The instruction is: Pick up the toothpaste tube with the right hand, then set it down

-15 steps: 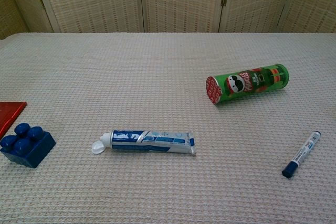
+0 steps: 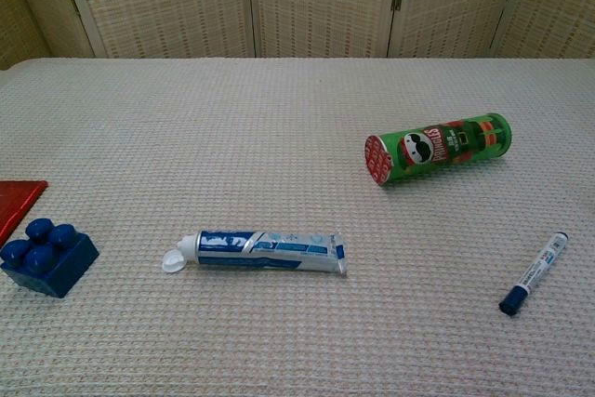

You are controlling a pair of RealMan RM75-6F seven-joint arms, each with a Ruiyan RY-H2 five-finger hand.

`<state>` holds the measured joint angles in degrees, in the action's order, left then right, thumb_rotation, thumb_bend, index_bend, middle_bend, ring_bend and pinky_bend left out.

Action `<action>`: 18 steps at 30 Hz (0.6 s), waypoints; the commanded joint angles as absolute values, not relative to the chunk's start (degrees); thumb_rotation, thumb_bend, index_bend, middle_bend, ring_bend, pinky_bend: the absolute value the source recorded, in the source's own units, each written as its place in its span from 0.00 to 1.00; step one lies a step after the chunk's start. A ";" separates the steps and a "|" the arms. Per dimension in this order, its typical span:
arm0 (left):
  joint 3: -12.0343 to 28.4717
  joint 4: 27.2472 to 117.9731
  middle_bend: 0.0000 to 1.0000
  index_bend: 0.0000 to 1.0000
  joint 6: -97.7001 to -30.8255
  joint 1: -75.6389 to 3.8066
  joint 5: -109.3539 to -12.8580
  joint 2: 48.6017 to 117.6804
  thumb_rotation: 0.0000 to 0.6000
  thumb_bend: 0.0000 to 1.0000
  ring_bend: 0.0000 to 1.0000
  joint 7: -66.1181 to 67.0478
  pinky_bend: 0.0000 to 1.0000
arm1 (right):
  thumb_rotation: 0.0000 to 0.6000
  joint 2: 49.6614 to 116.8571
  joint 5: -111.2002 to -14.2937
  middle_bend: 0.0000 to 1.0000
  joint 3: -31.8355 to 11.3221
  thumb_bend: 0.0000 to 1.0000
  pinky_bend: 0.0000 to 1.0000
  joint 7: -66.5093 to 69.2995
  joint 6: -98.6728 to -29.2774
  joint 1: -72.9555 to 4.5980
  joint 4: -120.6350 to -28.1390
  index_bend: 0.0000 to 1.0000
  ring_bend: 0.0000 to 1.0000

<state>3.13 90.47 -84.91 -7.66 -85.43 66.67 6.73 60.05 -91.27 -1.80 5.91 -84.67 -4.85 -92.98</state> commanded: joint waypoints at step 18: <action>2.92 93.03 0.13 0.05 -84.01 -7.71 -85.06 65.41 1.00 0.17 0.10 8.43 0.00 | 1.00 63.18 -91.31 0.16 -4.01 0.38 0.13 -7.10 -67.24 -17.75 -104.30 0.03 0.20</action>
<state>2.93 93.02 -84.04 -7.69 -85.05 65.43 8.42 61.80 -92.44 -3.30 -4.12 -70.43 -15.28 -102.33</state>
